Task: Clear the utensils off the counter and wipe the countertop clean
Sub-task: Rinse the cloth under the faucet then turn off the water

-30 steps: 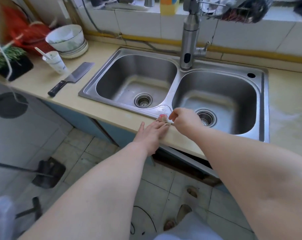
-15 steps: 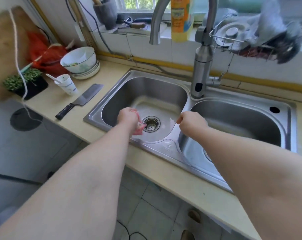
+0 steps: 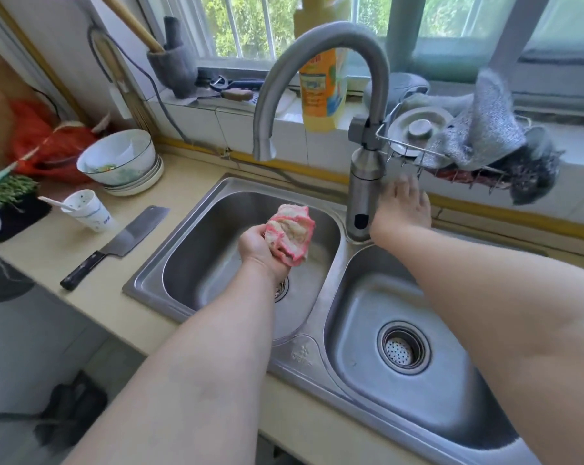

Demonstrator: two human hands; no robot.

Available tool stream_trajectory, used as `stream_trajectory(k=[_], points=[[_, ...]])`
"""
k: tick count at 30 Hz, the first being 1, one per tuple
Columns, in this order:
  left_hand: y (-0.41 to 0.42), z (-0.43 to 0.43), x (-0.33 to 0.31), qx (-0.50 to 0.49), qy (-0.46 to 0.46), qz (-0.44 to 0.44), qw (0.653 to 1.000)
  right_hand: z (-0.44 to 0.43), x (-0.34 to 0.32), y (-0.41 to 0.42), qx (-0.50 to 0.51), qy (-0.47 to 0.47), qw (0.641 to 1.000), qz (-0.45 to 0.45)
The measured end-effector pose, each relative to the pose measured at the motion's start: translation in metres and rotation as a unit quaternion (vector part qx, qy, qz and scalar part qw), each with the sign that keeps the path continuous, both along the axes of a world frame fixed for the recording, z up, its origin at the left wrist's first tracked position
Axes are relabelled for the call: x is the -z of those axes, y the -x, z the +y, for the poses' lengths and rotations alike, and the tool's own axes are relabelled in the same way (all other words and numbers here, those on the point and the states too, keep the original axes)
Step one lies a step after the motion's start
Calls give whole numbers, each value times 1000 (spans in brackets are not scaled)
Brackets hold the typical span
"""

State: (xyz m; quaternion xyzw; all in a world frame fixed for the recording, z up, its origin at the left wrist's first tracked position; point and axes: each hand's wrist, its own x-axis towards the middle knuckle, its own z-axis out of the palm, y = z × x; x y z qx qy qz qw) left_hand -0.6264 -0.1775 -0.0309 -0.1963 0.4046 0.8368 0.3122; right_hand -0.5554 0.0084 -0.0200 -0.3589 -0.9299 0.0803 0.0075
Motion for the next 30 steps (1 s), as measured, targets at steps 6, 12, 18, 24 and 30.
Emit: stream_trajectory(k=[6, 12, 18, 24, 30], points=[[14, 2, 3, -20, -32, -9, 999, 6, 1, 8, 49, 72, 990, -112], [9, 3, 16, -33, -47, -28, 998, -15, 49, -10, 43, 80, 985, -145], [8, -13, 26, -70, -44, -61, 995, -22, 45, -11, 44, 78, 976, -197], [5, -35, 36, -28, -31, -64, 997, -69, 42, 0, 60, 152, 980, 114], [10, -39, 40, 105, -31, -42, 993, -136, 42, 27, 182, 666, 708, 152]])
